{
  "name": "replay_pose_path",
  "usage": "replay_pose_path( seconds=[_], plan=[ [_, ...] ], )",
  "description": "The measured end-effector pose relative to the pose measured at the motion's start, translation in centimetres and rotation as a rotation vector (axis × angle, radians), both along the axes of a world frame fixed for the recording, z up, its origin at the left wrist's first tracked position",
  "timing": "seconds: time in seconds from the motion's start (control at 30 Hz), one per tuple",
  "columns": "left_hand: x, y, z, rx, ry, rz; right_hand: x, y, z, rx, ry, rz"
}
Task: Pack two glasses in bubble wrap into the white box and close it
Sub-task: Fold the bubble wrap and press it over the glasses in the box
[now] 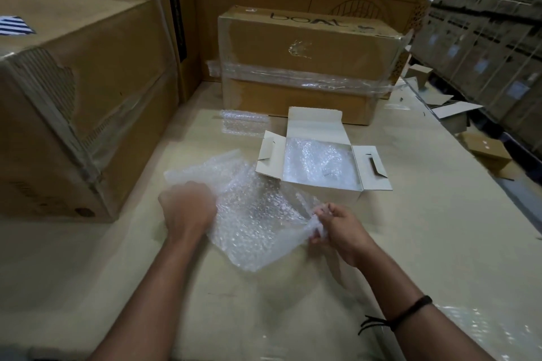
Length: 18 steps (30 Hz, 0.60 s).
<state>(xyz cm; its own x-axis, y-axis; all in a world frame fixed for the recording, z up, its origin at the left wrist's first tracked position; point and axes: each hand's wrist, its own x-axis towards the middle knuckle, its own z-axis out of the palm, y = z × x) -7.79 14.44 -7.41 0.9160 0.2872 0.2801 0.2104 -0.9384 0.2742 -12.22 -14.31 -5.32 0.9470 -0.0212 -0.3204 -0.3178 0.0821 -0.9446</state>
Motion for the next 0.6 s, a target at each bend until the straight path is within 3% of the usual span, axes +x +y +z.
replay_pose_path(
  seconds=[0.13, 0.3, 0.47, 0.53, 0.6],
  plan=[
    [-5.7, -2.7, 0.8, -0.062, -0.047, -0.099, 0.5, -3.3, 0.7, -0.1, 0.038, 0.071],
    [-10.3, -6.9, 1.0, -0.018, 0.057, -0.187, 0.8, -9.0, 1.0, -0.306, 0.004, 0.129],
    [-11.9, -9.4, 0.7, -0.065, 0.139, -0.145, 0.2, -11.8, 0.4, -0.554, 0.012, 0.139],
    [-12.3, -9.8, 0.1, -0.054, 0.171, -0.134, -0.2, -12.4, 0.6, -0.563, 0.002, 0.117],
    [-12.9, -10.0, -0.4, -0.033, 0.163, -0.137, -0.8, -12.9, 1.1, -0.681, -0.075, 0.054]
  ],
)
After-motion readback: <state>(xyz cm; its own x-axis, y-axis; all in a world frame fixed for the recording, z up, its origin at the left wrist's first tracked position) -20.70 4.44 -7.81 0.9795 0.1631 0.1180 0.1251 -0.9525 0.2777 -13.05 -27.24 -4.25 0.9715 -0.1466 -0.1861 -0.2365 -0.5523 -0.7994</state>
